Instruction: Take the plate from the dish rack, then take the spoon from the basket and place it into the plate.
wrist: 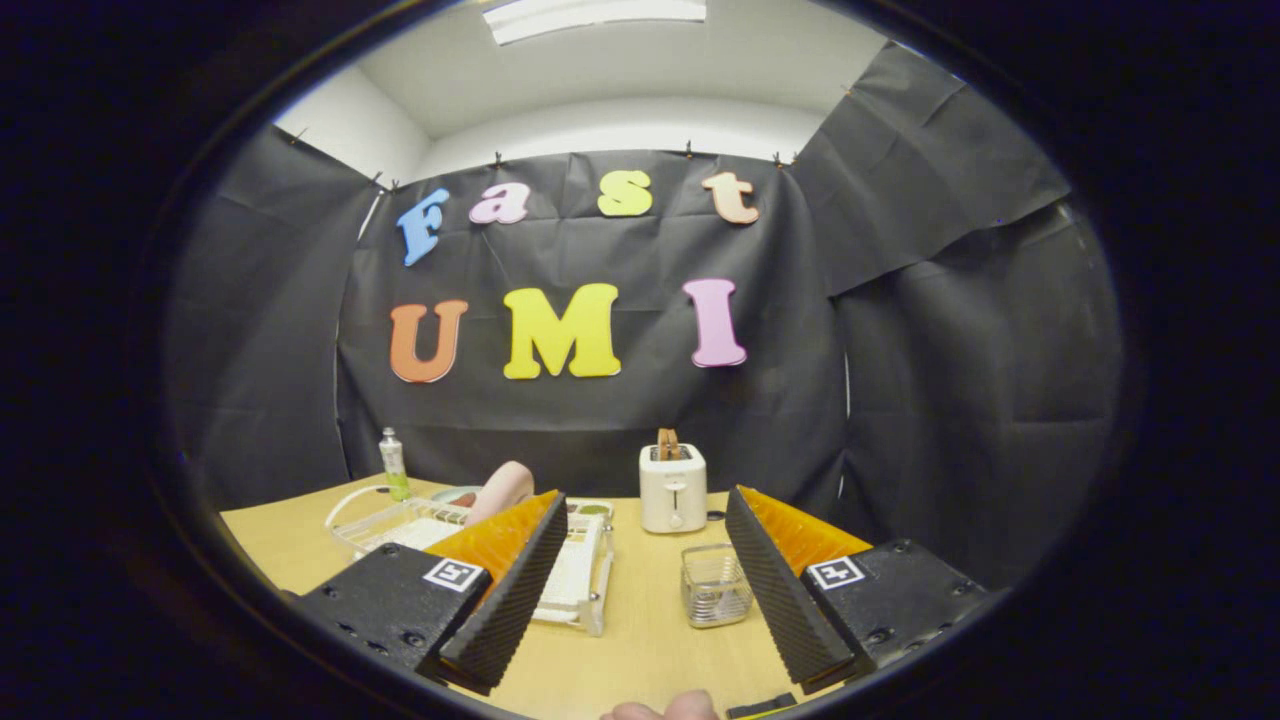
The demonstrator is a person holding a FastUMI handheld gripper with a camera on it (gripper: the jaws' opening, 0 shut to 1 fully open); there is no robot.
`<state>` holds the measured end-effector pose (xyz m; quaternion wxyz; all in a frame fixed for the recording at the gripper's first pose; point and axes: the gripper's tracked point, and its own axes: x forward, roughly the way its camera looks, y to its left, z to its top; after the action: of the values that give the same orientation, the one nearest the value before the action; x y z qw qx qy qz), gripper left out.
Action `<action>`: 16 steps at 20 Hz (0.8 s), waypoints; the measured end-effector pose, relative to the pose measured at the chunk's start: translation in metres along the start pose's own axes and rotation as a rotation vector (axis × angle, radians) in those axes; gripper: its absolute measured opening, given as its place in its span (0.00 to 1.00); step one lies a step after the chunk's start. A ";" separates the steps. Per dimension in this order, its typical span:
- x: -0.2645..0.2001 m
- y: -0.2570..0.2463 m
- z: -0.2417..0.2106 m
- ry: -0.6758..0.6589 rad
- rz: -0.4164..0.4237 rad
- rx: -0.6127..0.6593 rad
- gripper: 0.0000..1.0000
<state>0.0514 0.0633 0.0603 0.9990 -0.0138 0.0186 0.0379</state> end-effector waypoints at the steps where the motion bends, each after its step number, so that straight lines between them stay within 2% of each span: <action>1: 0.011 0.008 0.007 0.021 0.013 -0.012 1.00; 6: 0.064 0.060 0.041 0.131 0.087 -0.042 1.00; 9: 0.098 0.094 0.043 0.221 0.122 -0.047 1.00; 12: 0.133 0.123 0.028 0.333 0.141 -0.045 1.00; 16: 0.173 0.145 -0.014 0.510 0.137 -0.033 1.00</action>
<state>0.2119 0.2204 0.0354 0.9567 -0.0376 0.2702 0.1012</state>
